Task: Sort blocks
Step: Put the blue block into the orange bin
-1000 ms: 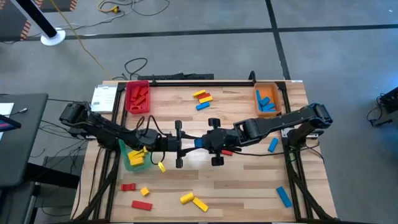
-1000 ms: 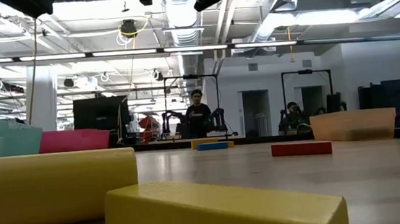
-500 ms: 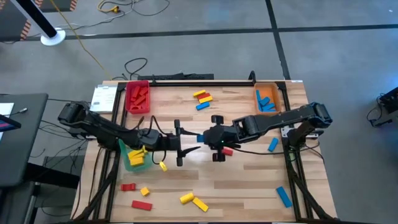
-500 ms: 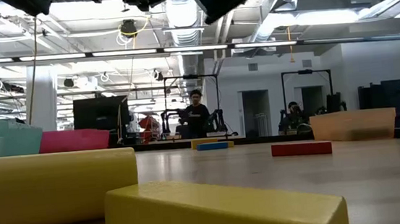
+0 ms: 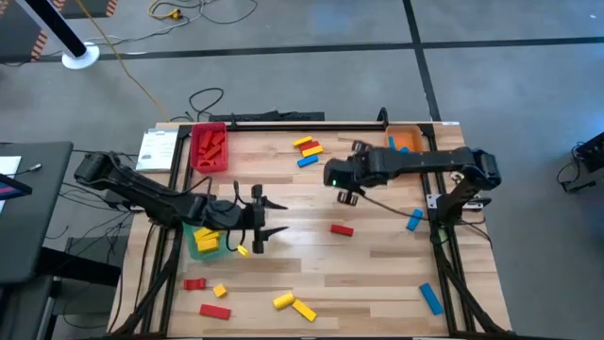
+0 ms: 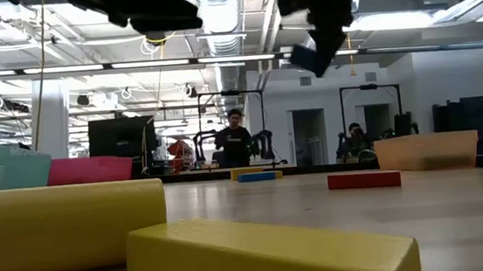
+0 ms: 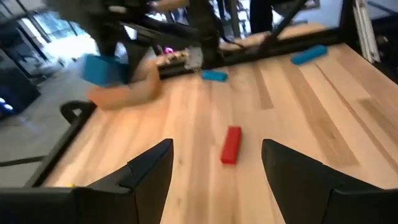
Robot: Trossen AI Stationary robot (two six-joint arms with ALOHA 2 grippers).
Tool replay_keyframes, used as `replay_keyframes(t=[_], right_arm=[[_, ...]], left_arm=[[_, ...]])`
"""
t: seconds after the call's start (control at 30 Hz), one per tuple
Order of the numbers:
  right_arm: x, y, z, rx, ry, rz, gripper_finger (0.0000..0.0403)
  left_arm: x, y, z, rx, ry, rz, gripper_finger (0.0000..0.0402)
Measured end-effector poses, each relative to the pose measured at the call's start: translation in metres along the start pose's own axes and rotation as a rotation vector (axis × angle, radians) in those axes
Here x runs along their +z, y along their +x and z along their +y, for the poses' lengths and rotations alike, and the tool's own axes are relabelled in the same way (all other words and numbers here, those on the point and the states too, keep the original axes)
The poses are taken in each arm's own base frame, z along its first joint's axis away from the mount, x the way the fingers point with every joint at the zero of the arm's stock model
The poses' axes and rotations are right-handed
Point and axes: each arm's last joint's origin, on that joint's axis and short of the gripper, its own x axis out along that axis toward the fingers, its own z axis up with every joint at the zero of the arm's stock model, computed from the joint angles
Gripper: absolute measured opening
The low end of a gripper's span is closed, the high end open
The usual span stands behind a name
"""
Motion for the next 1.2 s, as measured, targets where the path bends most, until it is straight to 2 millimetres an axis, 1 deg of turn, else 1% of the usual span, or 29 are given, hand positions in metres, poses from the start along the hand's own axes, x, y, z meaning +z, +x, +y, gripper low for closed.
replay_keyframes(t=[0.23,0.33,0.6,0.73,0.97,1.2], right_arm=[[-0.016,0.028,-0.041,-0.046,0.083,0.141,0.0130],[-0.025,0.037,-0.060,-0.063,0.140,0.153,0.0130],[-0.060,0.048,-0.114,-0.116,0.374,0.114,0.0130],[-0.082,0.055,-0.137,-0.149,0.517,0.143,0.0130],[-0.115,0.076,-0.164,-0.158,0.690,0.234,0.0130],[-0.144,0.096,-0.174,-0.075,0.847,0.313,0.0130]], left_arm=[[-0.012,0.005,-0.020,-0.057,0.037,0.057,0.0241],[-0.015,0.007,-0.027,-0.073,0.047,0.071,0.0241],[-0.018,0.008,-0.033,-0.109,0.051,0.080,0.0241],[-0.019,0.009,-0.034,-0.109,0.056,0.082,0.0241],[-0.018,0.009,-0.034,-0.108,0.057,0.076,0.0241],[-0.018,0.009,-0.034,-0.107,0.055,0.074,0.0241]])
